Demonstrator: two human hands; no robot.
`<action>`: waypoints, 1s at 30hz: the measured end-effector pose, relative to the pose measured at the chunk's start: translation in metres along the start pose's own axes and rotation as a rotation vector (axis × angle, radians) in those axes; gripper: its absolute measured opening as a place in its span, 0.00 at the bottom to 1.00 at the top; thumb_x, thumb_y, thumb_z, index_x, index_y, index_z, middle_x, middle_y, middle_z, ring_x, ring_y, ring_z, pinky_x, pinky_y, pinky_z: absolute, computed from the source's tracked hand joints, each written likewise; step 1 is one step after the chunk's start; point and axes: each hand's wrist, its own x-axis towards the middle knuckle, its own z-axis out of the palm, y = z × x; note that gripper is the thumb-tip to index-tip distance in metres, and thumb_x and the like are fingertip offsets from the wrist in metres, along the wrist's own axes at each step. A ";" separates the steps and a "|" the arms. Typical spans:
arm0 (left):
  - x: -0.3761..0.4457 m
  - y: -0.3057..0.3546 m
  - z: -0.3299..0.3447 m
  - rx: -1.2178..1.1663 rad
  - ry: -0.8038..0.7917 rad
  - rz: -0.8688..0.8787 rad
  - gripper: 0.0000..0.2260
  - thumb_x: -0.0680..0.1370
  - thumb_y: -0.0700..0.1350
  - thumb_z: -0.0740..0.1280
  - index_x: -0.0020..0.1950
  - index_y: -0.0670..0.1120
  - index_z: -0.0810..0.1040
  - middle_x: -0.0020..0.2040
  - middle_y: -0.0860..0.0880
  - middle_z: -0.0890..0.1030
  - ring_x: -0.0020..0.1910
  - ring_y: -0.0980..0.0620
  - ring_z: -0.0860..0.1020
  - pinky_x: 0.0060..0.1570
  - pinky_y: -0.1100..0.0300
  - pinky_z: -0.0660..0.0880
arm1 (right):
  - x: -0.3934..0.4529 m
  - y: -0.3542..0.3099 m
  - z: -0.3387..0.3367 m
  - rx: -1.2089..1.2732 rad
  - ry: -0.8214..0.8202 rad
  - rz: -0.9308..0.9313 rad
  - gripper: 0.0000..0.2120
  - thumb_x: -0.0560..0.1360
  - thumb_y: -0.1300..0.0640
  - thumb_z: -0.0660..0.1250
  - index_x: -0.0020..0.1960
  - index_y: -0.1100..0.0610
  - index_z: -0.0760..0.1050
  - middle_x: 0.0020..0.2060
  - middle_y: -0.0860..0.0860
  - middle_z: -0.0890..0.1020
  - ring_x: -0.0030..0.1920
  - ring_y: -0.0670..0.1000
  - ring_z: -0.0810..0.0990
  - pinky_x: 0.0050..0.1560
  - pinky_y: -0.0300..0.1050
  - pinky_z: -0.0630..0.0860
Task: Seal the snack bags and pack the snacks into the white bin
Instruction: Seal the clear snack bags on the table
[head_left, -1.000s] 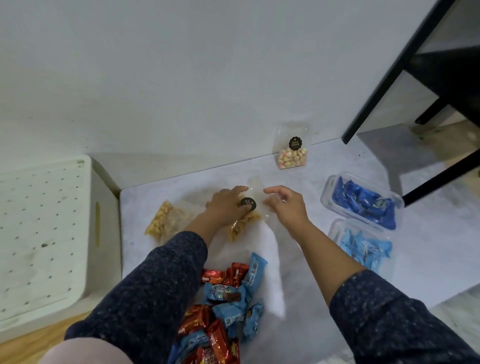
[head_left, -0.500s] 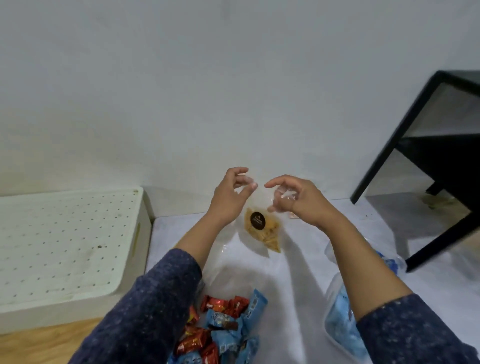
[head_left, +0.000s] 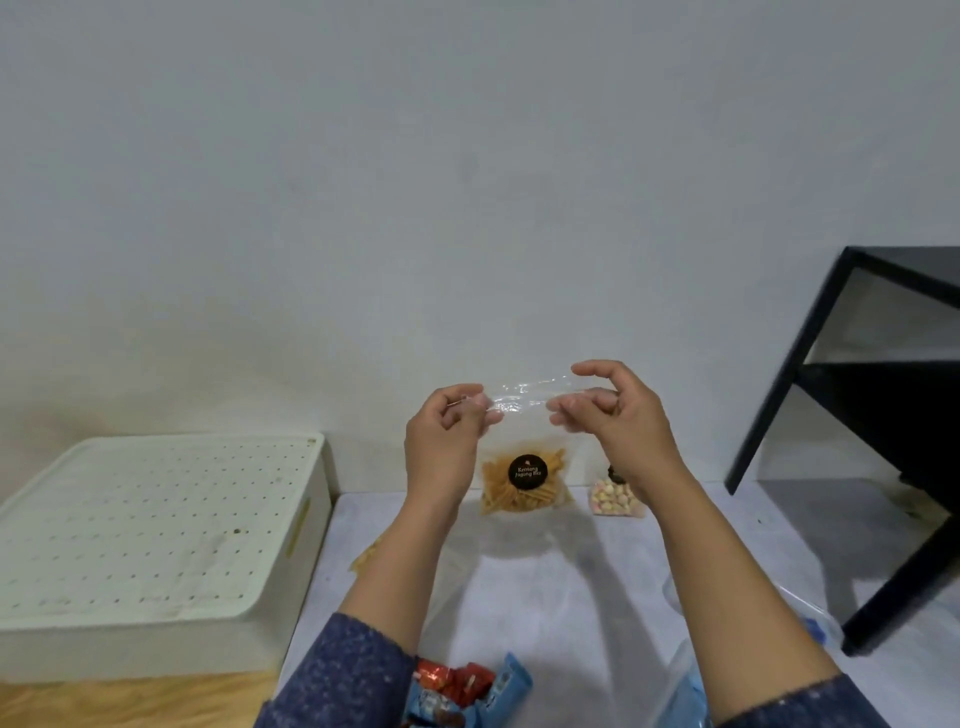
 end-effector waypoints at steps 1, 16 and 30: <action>-0.002 0.002 0.000 -0.012 0.000 -0.001 0.04 0.78 0.40 0.65 0.47 0.47 0.79 0.40 0.49 0.83 0.40 0.56 0.84 0.50 0.61 0.78 | 0.000 -0.001 -0.002 -0.002 -0.009 0.013 0.08 0.76 0.65 0.65 0.53 0.56 0.74 0.38 0.51 0.86 0.40 0.49 0.85 0.46 0.40 0.81; -0.016 0.011 0.000 0.162 0.004 0.000 0.05 0.77 0.41 0.66 0.42 0.48 0.78 0.34 0.55 0.84 0.45 0.56 0.84 0.57 0.52 0.78 | -0.003 -0.005 -0.004 -0.243 0.073 0.025 0.09 0.74 0.60 0.68 0.37 0.51 0.76 0.34 0.46 0.76 0.37 0.45 0.73 0.42 0.38 0.69; -0.023 0.025 -0.008 0.094 -0.086 0.013 0.05 0.75 0.42 0.70 0.45 0.51 0.76 0.42 0.50 0.84 0.41 0.59 0.82 0.41 0.68 0.73 | -0.015 -0.019 0.010 -0.094 -0.055 0.035 0.02 0.72 0.61 0.71 0.40 0.58 0.81 0.36 0.52 0.82 0.39 0.46 0.78 0.40 0.39 0.74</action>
